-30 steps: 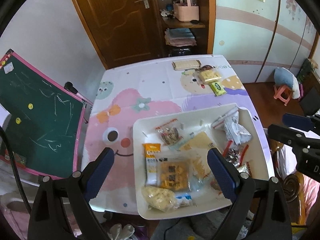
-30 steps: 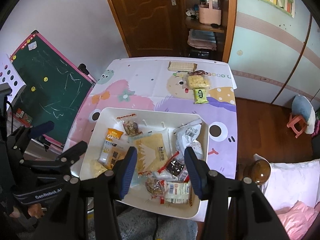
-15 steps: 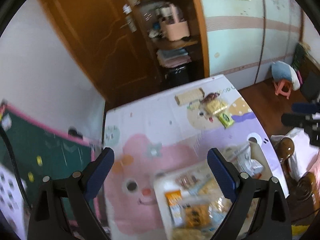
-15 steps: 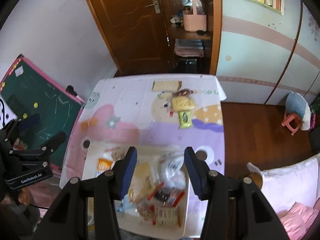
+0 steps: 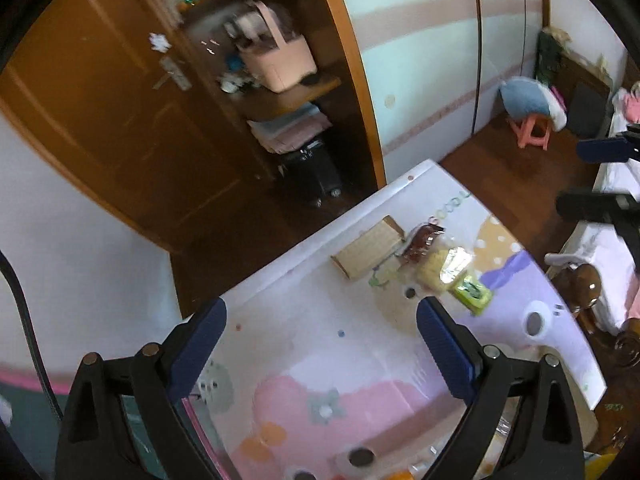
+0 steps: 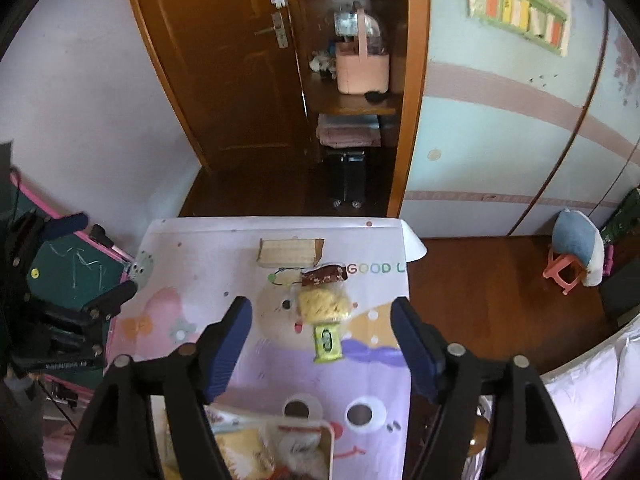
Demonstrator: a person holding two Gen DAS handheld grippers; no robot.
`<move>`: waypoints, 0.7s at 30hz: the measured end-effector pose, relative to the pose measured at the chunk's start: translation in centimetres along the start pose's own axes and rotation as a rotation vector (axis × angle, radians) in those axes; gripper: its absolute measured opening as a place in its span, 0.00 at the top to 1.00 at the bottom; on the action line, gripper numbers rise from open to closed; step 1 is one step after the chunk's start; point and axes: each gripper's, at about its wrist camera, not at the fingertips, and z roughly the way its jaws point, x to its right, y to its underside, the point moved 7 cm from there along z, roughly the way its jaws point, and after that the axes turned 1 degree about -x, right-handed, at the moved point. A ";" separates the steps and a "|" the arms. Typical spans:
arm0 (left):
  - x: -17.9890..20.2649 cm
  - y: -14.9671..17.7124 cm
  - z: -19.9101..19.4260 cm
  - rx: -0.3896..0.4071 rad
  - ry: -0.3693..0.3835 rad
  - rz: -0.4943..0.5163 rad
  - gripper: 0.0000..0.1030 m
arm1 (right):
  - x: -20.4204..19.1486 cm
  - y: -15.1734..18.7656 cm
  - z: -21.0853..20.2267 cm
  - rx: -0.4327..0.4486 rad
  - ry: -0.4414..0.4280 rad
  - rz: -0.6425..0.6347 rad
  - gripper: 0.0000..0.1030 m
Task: Organize snacks
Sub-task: 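Move both open grippers toward the wafer bar and remaining snacks, then grasp the beige wafer bar with the left gripper while the right grasps the yellow puffed-snack bag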
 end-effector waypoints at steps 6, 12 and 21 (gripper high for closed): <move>1.5 -2.2 11.4 -0.134 0.145 0.102 0.07 | 0.8 -0.4 9.7 -0.116 -0.030 0.026 0.15; 4.0 -0.6 20.8 -0.240 0.162 0.252 0.07 | 1.3 2.1 19.1 -0.241 -0.066 0.094 0.12; 5.6 -1.6 27.7 -0.273 0.237 0.287 0.07 | -0.5 5.7 26.5 -0.335 -0.051 0.053 0.07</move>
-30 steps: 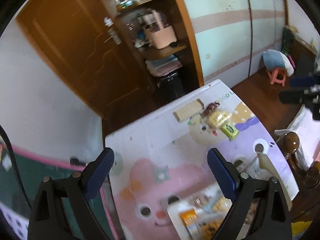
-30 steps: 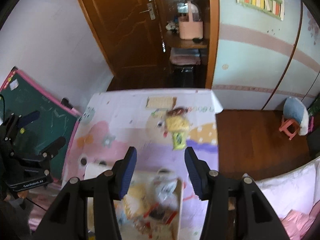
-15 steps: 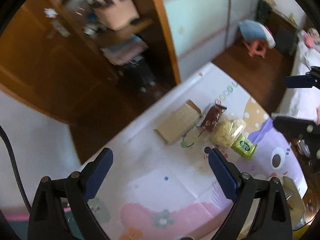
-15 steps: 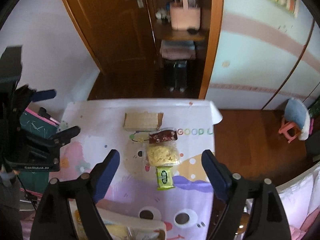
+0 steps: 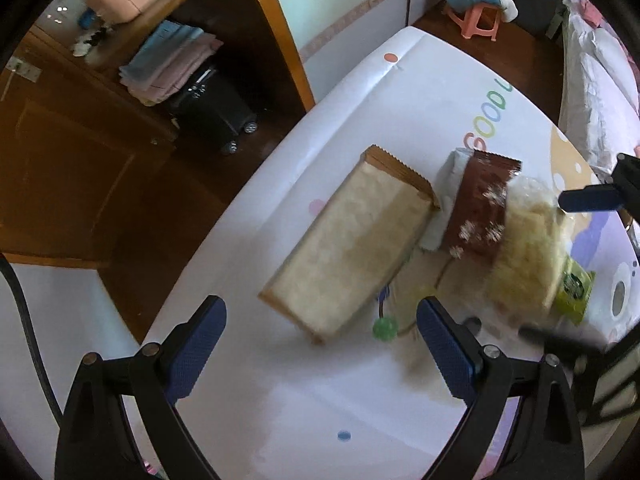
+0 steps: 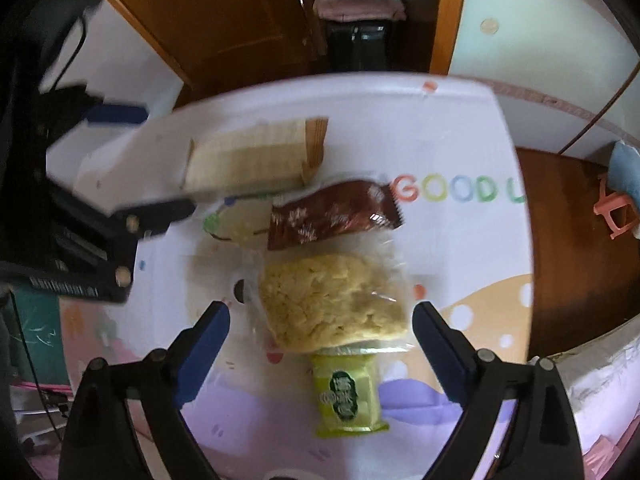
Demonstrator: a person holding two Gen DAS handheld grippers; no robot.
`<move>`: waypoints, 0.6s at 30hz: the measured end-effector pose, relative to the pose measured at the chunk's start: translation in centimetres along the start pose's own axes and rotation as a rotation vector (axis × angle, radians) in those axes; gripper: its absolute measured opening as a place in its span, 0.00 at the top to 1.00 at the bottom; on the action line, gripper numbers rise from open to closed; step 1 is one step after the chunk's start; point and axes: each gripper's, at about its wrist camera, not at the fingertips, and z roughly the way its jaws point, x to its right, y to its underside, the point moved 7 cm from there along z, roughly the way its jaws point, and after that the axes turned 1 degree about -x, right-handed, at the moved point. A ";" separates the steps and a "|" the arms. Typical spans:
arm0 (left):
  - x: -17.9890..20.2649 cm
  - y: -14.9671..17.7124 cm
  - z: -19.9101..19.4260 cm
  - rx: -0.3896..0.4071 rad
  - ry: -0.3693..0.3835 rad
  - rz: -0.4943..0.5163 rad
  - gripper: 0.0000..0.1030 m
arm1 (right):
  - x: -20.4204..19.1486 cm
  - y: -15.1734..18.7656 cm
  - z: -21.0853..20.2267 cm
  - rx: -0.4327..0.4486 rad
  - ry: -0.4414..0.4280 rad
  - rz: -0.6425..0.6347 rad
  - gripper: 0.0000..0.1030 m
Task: Organize snacks
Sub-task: 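Grasp the beige wafer bar with the left gripper while the right grasps the yellow puffed-snack bag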
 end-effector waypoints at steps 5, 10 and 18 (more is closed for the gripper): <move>0.6 -1.3 2.1 0.003 0.009 0.038 0.07 | -0.8 -0.1 0.6 0.021 0.038 -0.051 0.02; 0.6 -2.2 4.2 -0.013 0.048 0.022 0.06 | -0.8 -0.2 1.4 0.022 0.055 -0.047 0.01; 0.5 -2.6 4.6 0.015 0.164 -0.030 0.21 | -1.2 -0.3 1.6 0.027 0.074 -0.069 0.00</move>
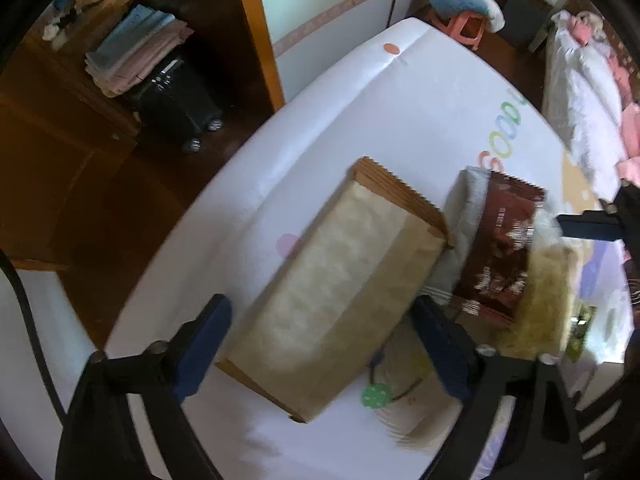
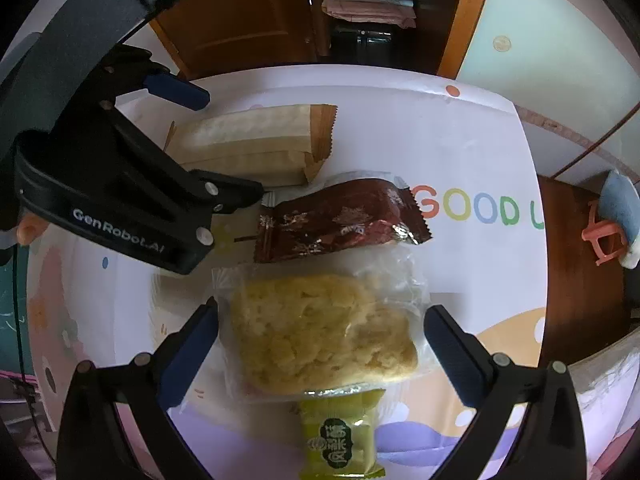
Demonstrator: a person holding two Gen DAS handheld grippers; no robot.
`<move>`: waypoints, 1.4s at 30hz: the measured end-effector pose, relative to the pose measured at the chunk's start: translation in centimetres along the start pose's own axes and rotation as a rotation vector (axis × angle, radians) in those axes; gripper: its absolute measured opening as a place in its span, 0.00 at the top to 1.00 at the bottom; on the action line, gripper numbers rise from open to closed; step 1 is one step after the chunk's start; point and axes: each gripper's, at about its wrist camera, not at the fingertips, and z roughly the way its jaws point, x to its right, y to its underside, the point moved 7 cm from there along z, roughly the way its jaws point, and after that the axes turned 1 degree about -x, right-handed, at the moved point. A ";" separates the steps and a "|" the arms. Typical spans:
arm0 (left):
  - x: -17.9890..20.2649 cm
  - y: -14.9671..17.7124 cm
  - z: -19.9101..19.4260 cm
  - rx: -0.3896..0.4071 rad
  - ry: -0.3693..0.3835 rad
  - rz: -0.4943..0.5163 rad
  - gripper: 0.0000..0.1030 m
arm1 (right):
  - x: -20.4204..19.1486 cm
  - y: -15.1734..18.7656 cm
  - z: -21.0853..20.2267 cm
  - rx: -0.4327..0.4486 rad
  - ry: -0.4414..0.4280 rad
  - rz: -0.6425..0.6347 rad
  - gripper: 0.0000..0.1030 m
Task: Organize snacks
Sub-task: 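Grasp the beige wafer bar with the left gripper while the right grasps the yellow puffed-snack bag, then carry both snacks over the white tray and open both grippers to release them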
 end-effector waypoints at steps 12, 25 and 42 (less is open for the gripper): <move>1.7 1.8 -1.4 0.020 -0.038 -0.065 0.45 | -0.8 0.3 -0.4 -0.028 -0.010 -0.026 0.19; 2.5 6.4 -9.7 0.085 -0.096 -0.157 0.45 | -1.8 1.8 -6.4 0.043 -0.062 -0.027 0.22; 9.2 16.2 -26.7 0.212 -0.194 -0.262 0.45 | -4.6 6.2 -20.1 0.230 -0.165 -0.062 0.22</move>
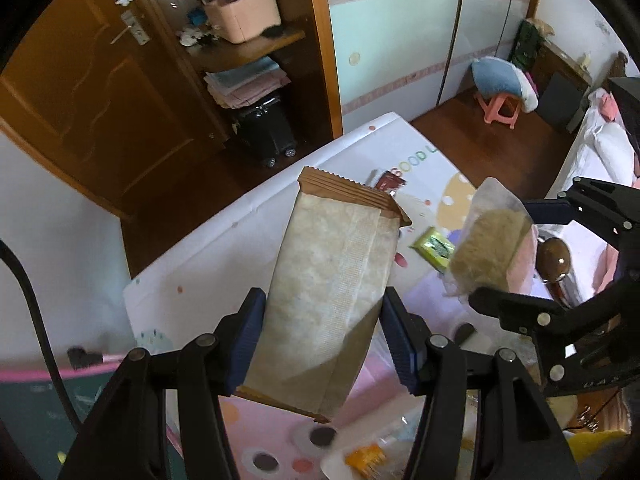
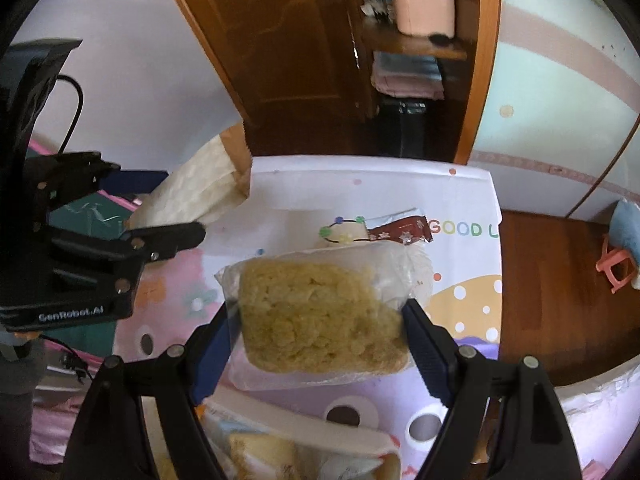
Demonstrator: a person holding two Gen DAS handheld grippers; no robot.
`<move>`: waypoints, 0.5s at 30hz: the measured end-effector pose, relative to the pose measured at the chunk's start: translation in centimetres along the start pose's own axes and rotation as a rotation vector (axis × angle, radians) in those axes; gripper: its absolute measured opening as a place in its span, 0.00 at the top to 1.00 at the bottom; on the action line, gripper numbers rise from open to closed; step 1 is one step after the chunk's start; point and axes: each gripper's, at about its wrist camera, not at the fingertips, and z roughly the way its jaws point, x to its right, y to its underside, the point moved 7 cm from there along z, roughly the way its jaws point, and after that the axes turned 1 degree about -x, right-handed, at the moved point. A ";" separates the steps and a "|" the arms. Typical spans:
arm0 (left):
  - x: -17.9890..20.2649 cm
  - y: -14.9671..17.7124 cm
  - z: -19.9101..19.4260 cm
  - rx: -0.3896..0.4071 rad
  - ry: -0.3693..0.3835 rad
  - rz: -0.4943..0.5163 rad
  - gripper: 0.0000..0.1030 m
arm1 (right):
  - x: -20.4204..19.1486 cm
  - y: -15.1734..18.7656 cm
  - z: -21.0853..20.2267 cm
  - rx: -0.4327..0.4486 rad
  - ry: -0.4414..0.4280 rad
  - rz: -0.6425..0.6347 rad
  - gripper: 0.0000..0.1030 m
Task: Organize snacks
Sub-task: 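Carry both snacks over the white tray and open both grippers to release them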
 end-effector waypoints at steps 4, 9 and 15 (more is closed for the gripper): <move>2.0 3.1 -3.7 0.019 -0.002 -0.029 0.45 | -1.7 1.9 -3.2 0.029 -0.013 -0.031 0.22; 4.6 7.3 -6.0 0.017 0.018 -0.081 0.45 | -3.2 5.1 -6.1 0.042 -0.021 -0.059 0.22; 7.8 12.6 -7.1 0.012 0.032 -0.154 0.45 | -4.5 9.1 -8.6 0.049 -0.033 -0.073 0.22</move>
